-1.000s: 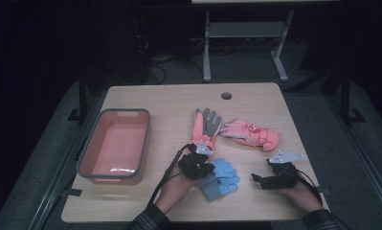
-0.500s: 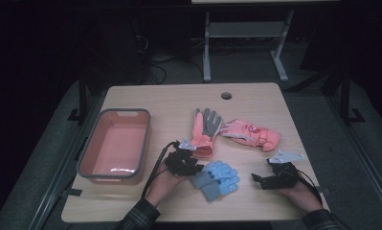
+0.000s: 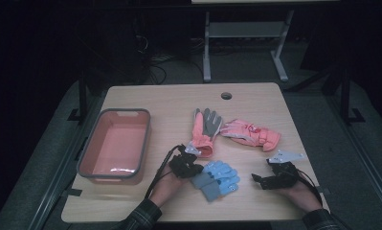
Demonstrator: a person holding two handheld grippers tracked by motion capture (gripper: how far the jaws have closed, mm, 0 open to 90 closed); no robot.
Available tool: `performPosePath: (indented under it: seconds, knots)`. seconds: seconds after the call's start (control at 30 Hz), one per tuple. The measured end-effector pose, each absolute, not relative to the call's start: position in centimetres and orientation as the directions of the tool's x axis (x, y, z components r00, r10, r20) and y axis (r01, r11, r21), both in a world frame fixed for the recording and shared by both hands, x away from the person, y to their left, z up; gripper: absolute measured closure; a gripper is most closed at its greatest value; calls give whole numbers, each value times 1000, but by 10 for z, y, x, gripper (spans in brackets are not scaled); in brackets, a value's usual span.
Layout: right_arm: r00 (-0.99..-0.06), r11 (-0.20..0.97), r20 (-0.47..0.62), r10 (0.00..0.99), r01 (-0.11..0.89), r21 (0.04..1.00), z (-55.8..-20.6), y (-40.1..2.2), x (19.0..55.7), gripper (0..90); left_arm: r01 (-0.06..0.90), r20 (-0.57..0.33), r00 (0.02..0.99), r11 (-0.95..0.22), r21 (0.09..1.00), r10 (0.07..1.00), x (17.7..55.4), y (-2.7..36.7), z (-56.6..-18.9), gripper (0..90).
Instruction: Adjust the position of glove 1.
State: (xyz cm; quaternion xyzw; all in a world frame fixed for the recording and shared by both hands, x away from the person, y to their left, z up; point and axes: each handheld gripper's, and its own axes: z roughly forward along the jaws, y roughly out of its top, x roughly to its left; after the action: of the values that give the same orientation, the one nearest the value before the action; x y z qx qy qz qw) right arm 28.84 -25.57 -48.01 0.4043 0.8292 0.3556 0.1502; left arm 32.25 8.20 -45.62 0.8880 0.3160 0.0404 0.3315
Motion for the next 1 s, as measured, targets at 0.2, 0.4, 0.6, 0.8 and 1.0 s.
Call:
performPosePath:
  seconds: [0.2, 0.4, 0.6, 0.8, 1.0]
  knots:
    - [-660, 440, 46, 750, 549, 711, -471, -250, 286, 396, 536, -170, 787, -521, 664, 593, 324, 90, -444, 890]
    - [-752, 440, 111, 650, 492, 751, -457, -231, 279, 766, 518, -185, 792, -480, 708, 582, 324, 97, -430, 891]
    - [-831, 496, 159, 533, 458, 738, -454, -199, 274, 898, 492, -168, 800, -470, 733, 576, 323, 100, -420, 891]
    - [-870, 547, 163, 466, 427, 720, -458, -177, 270, 898, 457, -139, 809, -463, 760, 571, 319, 103, -411, 892]
    - [-877, 578, 178, 447, 435, 690, -466, -171, 270, 897, 427, -110, 830, -496, 756, 546, 312, 94, -412, 891]
